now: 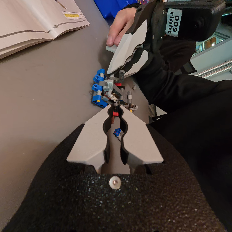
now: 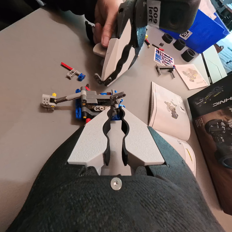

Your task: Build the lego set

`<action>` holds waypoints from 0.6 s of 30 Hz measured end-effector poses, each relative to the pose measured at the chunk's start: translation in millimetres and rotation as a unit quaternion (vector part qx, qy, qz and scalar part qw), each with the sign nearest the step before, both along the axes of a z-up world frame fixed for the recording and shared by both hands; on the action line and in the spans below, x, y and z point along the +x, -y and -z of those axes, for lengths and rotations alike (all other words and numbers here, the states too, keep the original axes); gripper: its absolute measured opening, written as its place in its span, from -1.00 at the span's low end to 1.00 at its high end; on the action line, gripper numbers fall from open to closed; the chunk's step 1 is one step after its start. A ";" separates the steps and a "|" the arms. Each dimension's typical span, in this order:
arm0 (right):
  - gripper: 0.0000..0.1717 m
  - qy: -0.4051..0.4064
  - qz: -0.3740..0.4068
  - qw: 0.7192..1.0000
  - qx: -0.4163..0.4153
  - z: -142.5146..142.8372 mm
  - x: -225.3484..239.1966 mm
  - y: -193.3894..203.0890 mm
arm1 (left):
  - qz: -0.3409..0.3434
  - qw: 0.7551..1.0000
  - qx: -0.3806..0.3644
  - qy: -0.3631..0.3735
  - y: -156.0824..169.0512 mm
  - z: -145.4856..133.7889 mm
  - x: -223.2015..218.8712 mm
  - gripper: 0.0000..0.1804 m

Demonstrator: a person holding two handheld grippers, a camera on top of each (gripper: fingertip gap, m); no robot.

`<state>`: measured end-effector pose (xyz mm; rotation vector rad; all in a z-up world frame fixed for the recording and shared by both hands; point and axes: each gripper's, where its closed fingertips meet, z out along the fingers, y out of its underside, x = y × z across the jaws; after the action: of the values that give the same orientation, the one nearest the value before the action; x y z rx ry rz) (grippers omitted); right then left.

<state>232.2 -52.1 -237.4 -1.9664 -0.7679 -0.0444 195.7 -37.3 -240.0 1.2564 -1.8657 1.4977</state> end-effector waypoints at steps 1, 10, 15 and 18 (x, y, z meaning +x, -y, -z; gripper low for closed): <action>-0.93 0.004 -0.001 1.000 0.005 -0.1 -0.4 -0.5 | 0.002 1.000 -0.005 -0.004 0.1 -0.6 -0.3 -0.96; -0.95 0.049 0.027 0.997 0.058 -0.8 -3.0 -2.5 | 0.032 0.999 -0.029 -0.006 -0.2 -4.2 -1.4 -0.96; -0.96 0.060 0.043 0.994 0.075 -1.4 -10.1 0.9 | 0.016 0.999 -0.014 -0.030 -4.1 3.8 3.7 -0.96; -0.96 0.073 0.055 0.993 0.080 -1.2 -12.0 1.9 | 0.026 0.999 -0.014 -0.044 -2.7 6.1 0.8 -0.96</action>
<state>220.3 -54.0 -236.2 -1.8656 -0.7251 -0.3100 196.5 -34.6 -246.1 1.2304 -1.8020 1.4129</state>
